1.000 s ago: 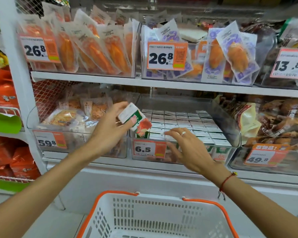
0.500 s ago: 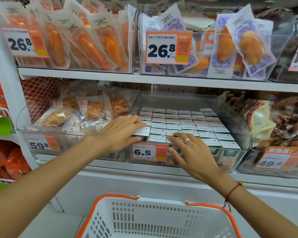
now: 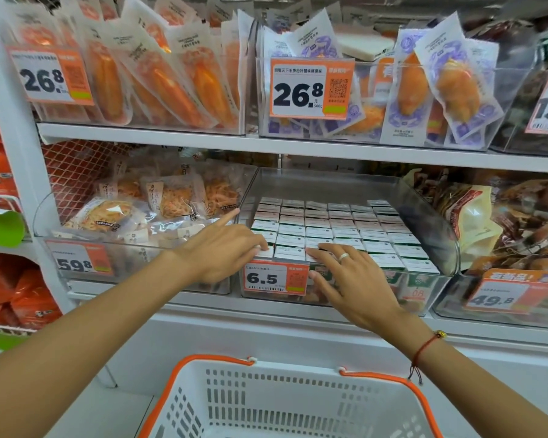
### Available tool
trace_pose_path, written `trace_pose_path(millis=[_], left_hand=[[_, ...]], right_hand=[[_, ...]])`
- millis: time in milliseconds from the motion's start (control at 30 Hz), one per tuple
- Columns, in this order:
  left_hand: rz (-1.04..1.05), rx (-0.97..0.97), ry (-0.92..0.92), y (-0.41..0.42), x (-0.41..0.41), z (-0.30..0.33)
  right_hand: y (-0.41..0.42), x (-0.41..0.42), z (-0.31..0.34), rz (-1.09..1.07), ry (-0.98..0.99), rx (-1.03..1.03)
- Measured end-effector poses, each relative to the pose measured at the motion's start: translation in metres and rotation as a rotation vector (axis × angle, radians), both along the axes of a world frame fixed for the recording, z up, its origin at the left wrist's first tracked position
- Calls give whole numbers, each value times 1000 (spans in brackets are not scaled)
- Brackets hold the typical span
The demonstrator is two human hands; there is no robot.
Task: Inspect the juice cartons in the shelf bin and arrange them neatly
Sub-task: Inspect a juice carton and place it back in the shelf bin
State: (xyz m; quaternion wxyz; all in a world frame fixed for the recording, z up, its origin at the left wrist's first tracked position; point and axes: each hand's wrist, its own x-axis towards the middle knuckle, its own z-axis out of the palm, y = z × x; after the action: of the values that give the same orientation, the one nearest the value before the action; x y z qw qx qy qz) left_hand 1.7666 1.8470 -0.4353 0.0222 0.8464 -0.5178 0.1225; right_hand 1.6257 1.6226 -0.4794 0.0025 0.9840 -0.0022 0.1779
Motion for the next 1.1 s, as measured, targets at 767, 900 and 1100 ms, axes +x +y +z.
trace_pose_path(millis=[767, 900, 1100], left_hand=[[252, -693, 210, 20, -16, -49], [274, -699, 217, 18, -17, -46], [297, -675, 237, 16, -19, -42]], right_hand=[[61, 159, 88, 73, 588, -125], [58, 159, 76, 103, 512, -77], [38, 128, 82, 156, 265, 272]])
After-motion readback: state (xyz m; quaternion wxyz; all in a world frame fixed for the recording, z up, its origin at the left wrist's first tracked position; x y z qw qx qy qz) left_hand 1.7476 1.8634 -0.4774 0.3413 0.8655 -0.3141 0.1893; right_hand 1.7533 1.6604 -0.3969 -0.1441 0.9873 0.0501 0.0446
